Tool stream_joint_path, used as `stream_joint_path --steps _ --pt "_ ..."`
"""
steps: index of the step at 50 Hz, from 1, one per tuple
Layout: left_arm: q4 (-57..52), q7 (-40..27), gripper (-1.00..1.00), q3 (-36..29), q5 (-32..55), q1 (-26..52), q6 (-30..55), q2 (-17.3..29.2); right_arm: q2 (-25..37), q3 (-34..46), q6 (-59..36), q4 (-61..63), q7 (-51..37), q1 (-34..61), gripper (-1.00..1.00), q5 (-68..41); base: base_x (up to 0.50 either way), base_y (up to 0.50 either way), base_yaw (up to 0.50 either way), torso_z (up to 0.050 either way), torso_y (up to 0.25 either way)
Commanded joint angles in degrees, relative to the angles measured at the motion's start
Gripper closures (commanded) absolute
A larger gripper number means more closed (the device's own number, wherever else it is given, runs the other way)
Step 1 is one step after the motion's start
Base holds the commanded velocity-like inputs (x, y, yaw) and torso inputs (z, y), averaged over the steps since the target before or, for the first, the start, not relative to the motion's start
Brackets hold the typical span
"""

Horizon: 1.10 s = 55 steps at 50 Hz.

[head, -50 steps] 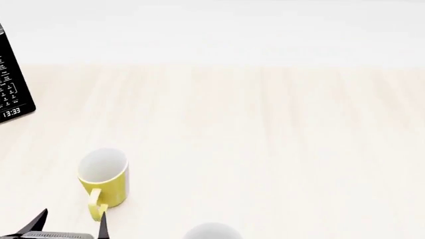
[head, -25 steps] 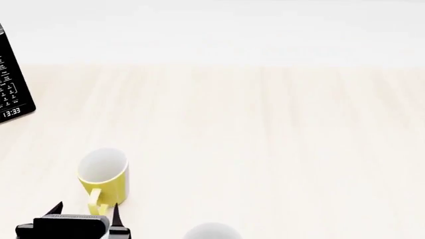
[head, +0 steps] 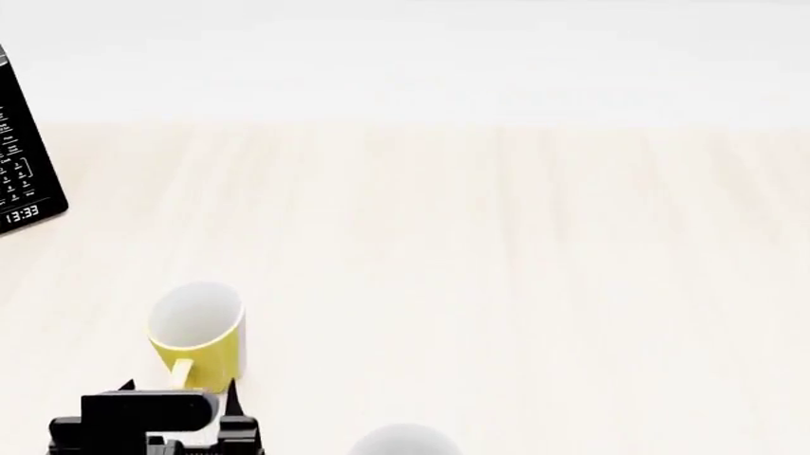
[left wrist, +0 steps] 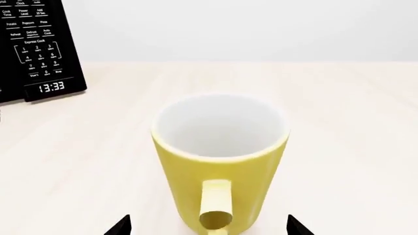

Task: Put the yellow and white mug to the front of the white mug.

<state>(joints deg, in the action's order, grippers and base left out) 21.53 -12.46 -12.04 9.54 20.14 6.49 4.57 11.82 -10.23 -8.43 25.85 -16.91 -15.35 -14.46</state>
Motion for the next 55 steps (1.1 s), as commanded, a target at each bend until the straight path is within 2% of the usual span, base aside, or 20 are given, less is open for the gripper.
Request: stream_joint_path --steps 1,11,12,34,40,43,53,55 --pt "5.32 -0.65 -1.00 -0.54 0.33 2.93 -1.60 -0.05 0.30 -0.02 0.29 0.09 -0.39 -0.27 -1.00 -0.34 0.00 0.00 0.00 0.000 0.000" --pt "6.15 -0.75 -1.00 -1.17 0.98 3.16 -2.27 0.16 0.57 0.13 0.52 0.15 -0.66 -0.41 -1.00 -0.49 0.00 0.00 0.00 0.000 0.000" --pt "5.95 -0.71 1.00 -1.16 1.16 3.05 -2.43 0.21 0.59 0.18 0.53 0.10 -0.69 -0.40 -1.00 -0.48 0.00 0.00 0.00 0.000 0.000" --pt "3.84 -1.19 1.00 -2.97 1.61 1.77 -3.49 1.35 1.11 0.64 0.70 -0.81 -1.17 -0.04 -1.00 -0.99 0.00 0.00 0.00 0.000 0.000" --pt "0.10 -1.28 1.00 -3.72 1.68 0.12 -2.65 2.26 1.19 0.77 0.84 -0.96 -1.34 -0.07 -1.00 -1.05 0.00 0.00 0.00 0.000 0.000" --pt "-4.91 0.73 1.00 -4.51 2.63 -1.75 -1.84 3.84 1.31 0.63 0.84 -0.78 -1.40 -0.21 -1.00 -1.31 0.00 0.00 0.00 0.000 0.000" --pt "-11.67 8.11 1.00 -3.97 8.44 -2.07 -0.70 7.99 1.45 0.95 1.23 -1.27 -1.56 -0.19 -1.00 -1.31 0.00 0.00 0.00 0.000 0.002" --pt "-15.09 12.66 1.00 -3.93 12.47 -2.28 0.37 9.46 1.48 1.02 1.30 -1.50 -1.55 -0.12 -1.00 -1.36 0.00 0.00 0.00 0.000 0.000"
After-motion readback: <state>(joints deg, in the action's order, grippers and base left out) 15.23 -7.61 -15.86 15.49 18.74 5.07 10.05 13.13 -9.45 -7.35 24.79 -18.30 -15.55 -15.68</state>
